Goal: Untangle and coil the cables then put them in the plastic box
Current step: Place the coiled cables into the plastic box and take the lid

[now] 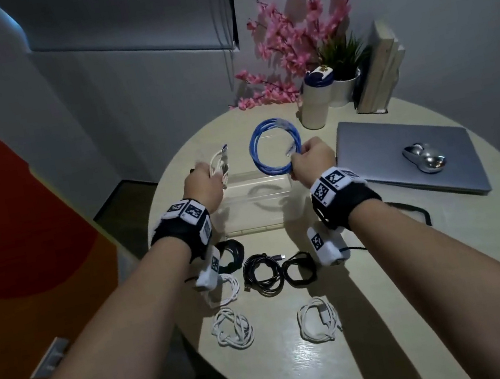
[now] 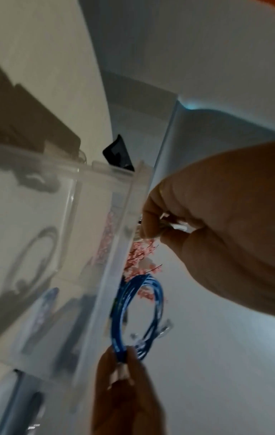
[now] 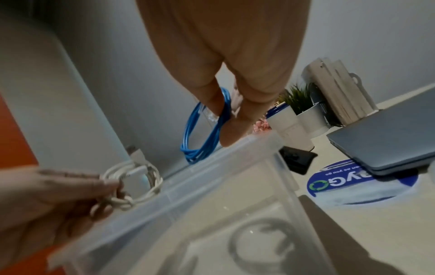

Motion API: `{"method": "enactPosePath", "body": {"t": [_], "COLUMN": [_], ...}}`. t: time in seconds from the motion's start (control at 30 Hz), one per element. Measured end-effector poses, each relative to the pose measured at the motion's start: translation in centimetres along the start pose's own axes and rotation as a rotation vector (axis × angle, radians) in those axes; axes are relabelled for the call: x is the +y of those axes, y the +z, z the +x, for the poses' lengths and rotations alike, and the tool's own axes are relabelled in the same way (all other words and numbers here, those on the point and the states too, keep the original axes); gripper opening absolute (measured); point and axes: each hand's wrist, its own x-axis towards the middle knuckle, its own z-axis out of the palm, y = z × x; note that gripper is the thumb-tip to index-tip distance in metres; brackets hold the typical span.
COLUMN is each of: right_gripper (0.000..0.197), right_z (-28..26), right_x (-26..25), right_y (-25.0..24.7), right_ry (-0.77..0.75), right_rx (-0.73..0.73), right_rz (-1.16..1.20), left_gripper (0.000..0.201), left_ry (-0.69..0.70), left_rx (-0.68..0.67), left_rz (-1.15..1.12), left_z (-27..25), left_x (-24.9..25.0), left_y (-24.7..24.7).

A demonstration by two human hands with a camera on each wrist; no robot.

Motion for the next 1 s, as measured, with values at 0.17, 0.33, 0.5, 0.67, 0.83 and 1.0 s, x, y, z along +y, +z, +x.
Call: {"method": "enactPosePath", "body": {"t": [0.17, 0.33, 0.5, 0.67, 0.83, 1.0], "right_gripper": [0.017, 0.032, 0.027, 0.022, 0.033, 0.038], "right_z": [-0.2, -0.1, -0.2, -0.2, 0.9, 1.5], "right_x": [0.6, 0.5, 0.5, 0.5, 0.6, -0.4], "right_y": [0.4, 0.9, 0.9, 0.9, 2.2, 2.3], "right_ry": [-0.076, -0.059, -0.119, -0.198, -0.134, -0.106], "right_rx": [-0.042, -0.121, -0.193, -0.354, -0.531, -0.597], "right_rz": [-0.231, -0.526, -0.706, -0.838, -0.998, -1.11], "left_gripper": [0.027, 0.032, 0.029, 0.019, 0.02, 0.027], "left_ry": [0.009, -0.005, 0.082, 0.115, 0.097, -0.018], "left_rx": [-0.087, -0.234, -0.294, -0.365, -0.522, -0.589], "left_rz": [0.247, 0.415, 0.422, 0.424, 0.57, 0.759], "left_z": [0.1, 0.9, 0.4, 1.0, 3.2, 11.5], "left_x": [0.0, 0.9, 1.5, 1.3, 1.2, -4.2], "left_y": [0.1, 0.3, 1.9, 2.1, 3.5, 9.6]}}
